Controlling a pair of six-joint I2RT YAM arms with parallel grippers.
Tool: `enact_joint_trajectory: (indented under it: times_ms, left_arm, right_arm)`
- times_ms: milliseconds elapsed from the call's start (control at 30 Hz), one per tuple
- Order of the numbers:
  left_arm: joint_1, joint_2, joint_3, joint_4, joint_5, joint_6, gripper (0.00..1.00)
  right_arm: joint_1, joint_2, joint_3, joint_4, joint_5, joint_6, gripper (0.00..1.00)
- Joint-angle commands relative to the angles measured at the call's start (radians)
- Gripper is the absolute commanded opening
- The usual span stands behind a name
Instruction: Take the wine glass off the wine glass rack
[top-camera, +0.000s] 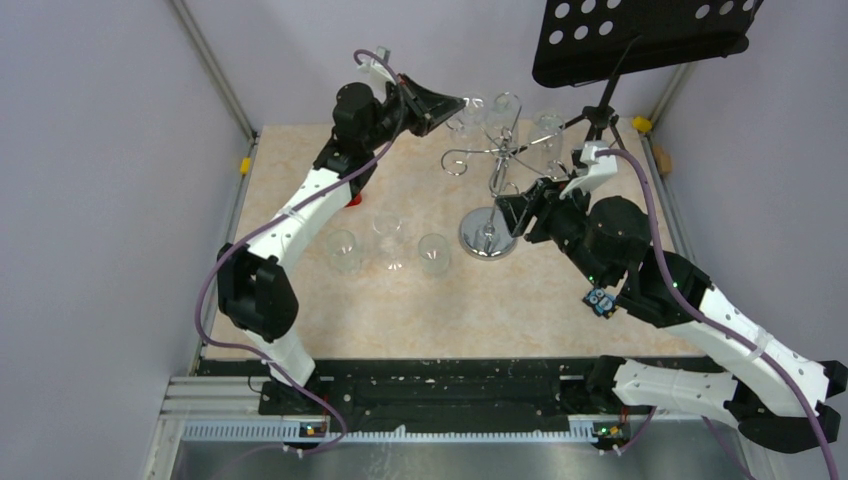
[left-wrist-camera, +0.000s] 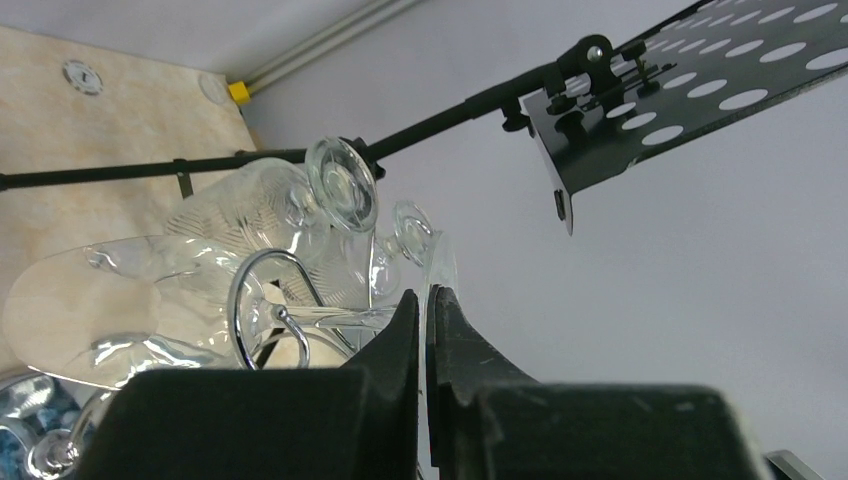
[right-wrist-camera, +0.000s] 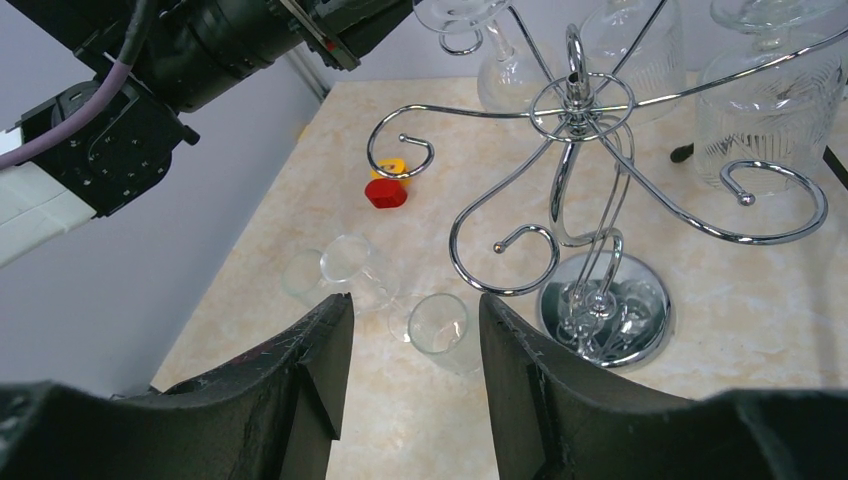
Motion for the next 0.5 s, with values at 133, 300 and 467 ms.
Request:
enact_joint_trajectory:
  times_ms: [133,300,467]
  left_arm:
    - [-0.005,-0.082,-0.009,0.063,0.075,-0.030,0.00]
    - [-0.004,-0.161,-0.085,0.047,0.039,-0.012,0.00]
    - [0.000,-0.258,-0.151,0.015,-0.009,0.031,0.00]
  right_arm:
    - [-0.004,-0.017,-0.008,0.055,-0.025,0.000,0.52]
    - [-0.004,-0.038,-0.021,0.079,-0.040,0.001,0.53]
    - [-0.004,-0.048,-0.032,0.094,-0.056,-0.009,0.57]
